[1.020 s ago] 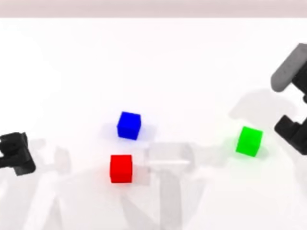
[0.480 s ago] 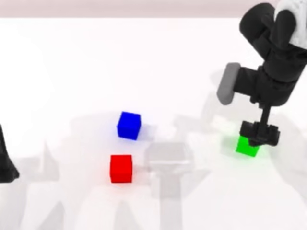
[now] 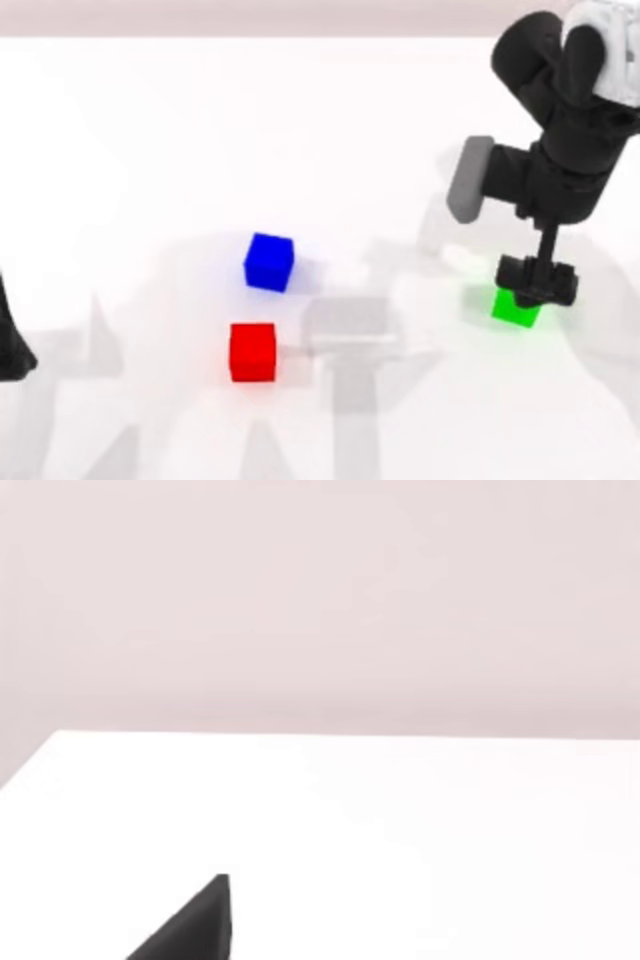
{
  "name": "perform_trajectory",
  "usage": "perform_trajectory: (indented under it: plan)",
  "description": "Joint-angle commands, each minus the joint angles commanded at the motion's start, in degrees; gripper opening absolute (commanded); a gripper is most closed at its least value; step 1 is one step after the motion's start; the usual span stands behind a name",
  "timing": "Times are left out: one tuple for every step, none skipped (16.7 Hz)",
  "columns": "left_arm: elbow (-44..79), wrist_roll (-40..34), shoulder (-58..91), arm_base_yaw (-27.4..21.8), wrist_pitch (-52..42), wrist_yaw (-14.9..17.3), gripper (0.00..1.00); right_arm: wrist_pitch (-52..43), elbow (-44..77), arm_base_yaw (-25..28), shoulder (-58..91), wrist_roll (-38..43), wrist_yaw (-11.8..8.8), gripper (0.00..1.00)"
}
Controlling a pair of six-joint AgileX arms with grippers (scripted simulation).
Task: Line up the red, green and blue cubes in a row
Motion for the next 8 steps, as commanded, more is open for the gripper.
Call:
perform_trajectory:
  plan:
    - [0.0,0.0,0.0,0.0,0.0,0.0,1.00,1.3,-0.9,0.1,0.6,0.0,0.0,1.00]
    - [0.0,0.0,0.0,0.0,0.0,0.0,1.00,3.3,-2.1,0.1,1.3,0.0,0.0,1.00]
    - [0.0,0.0,0.0,0.0,0.0,0.0,1.00,5.8,-3.4,0.1,2.2,0.0,0.0,1.00]
    - [0.0,0.0,0.0,0.0,0.0,0.0,1.00,8.5,-4.9,0.1,3.1,0.1,0.0,1.00]
    - [0.0,0.0,0.0,0.0,0.0,0.0,1.00,11.1,-6.3,0.2,4.0,0.2,0.0,1.00]
    - [0.0,0.0,0.0,0.0,0.0,0.0,1.00,13.1,-7.6,0.2,4.8,0.2,0.0,1.00]
    - [0.0,0.0,0.0,0.0,0.0,0.0,1.00,14.4,-8.5,0.2,5.5,0.2,0.0,1.00]
    - [0.0,0.0,0.0,0.0,0.0,0.0,1.00,15.2,-9.1,0.3,5.9,0.2,0.0,1.00]
